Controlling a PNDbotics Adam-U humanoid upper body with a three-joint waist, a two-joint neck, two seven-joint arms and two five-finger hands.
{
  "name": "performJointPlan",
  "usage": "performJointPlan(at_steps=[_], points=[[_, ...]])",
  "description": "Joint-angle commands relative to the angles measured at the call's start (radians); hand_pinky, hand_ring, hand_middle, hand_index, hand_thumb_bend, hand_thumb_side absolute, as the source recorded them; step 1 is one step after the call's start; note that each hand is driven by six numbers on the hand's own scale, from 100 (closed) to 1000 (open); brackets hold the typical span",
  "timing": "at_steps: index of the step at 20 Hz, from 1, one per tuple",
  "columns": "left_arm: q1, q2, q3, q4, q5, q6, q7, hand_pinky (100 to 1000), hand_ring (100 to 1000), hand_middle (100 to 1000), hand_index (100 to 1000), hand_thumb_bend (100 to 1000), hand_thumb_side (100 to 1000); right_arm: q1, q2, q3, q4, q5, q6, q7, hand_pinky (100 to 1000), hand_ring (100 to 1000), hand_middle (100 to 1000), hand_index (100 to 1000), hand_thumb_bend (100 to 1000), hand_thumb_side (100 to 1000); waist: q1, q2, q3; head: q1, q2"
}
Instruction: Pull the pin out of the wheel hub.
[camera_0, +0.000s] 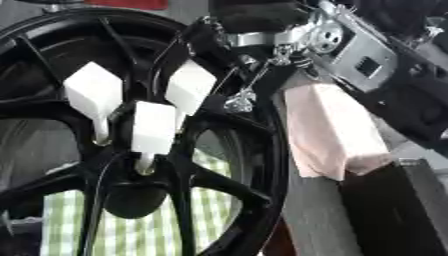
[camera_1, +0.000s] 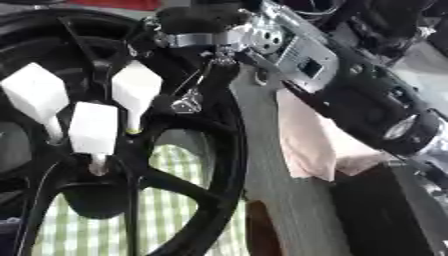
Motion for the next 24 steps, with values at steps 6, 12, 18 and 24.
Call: performJointPlan(at_steps=[6,12,18,24], points=[[0.005,0.014,0.014,-0.016,0.005,0.002,0.006,780,588,580,704,239,780,-0.013,-0.063,-0.048,-0.027,-0.074,0.004,0.016,814,809,185,281,145,121,0.01,-0.04,-0.009,-0.002,0.01],[0.01,0.021,0.019,-0.016,0.006,0.003,0.012,780,588,580,705,242,776,0.015,-0.089,-0.103,-0.026,-0.121,-0.001,-0.02,814,809,169,274,126,105,0.01,-0.051,-0.02,0.024,0.021],[0.012,0.032,0.026,-0.016,0.004,0.0,0.019,781,588,579,705,243,771,0.086,-0.119,-0.193,-0.016,-0.185,-0.003,-0.098,815,807,148,265,100,100,0.01,-0.056,-0.029,0.076,0.034],[0.02,0.035,0.04,-0.016,0.0,-0.006,0.032,781,588,579,705,245,762,0.23,-0.138,-0.317,0.03,-0.232,-0.007,-0.209,814,808,128,260,100,100,0.033,-0.061,-0.056,0.173,0.04]])
